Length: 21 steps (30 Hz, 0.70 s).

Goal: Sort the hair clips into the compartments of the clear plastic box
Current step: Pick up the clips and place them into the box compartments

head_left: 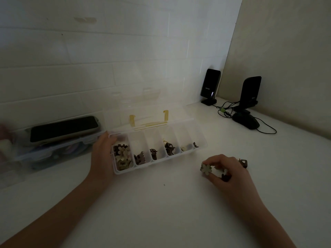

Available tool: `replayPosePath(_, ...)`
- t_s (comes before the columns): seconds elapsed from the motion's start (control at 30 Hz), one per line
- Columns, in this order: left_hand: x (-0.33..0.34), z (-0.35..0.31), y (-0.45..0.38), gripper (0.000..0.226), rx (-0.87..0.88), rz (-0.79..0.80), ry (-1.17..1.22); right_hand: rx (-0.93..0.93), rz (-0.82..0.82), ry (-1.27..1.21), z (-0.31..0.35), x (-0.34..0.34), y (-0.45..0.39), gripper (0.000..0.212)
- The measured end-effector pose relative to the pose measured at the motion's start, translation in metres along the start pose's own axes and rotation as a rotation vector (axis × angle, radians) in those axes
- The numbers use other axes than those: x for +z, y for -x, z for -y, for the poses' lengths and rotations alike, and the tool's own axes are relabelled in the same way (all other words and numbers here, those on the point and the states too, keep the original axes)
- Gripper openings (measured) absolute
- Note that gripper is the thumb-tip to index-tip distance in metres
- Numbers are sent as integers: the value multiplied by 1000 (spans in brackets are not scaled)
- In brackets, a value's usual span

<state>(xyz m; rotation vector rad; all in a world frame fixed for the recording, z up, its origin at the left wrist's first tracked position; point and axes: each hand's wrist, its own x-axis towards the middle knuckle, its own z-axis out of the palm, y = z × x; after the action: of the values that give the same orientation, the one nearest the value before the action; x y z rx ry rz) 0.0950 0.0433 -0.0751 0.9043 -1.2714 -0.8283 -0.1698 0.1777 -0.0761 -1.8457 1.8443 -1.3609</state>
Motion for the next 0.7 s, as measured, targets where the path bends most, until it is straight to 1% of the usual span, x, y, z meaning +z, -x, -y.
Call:
replayPosePath(0.1, 1, -2, 1, 17, -19, -17, 55, -2, -14, 12, 2, 0, 0, 34)
replayPosePath(0.17, 2, -2, 0, 19, 22, 15, 55, -19, -35, 44, 3, -1, 0, 33)
replayPosePath(0.23, 2, 0, -1, 20, 2, 30, 96, -37, -59, 75, 3, -2, -1, 30)
replayPosePath(0.3, 0, 3, -2, 17, -3, 37, 128, -40, -79, 97, 2, -2, -2, 28)
replayPosePath(0.53, -4, 8, -4, 24, 34, 56, 62, -58, -91, 131, 0, 1, -2, 30)
replayPosePath(0.63, -5, 6, -3, 21, 57, 53, -19, -70, -79, 138, -1, 2, -2, 34)
replayPosePath(0.7, -5, 3, -2, 22, 130, 77, -123, -63, -76, 124, -2, 3, -2, 35)
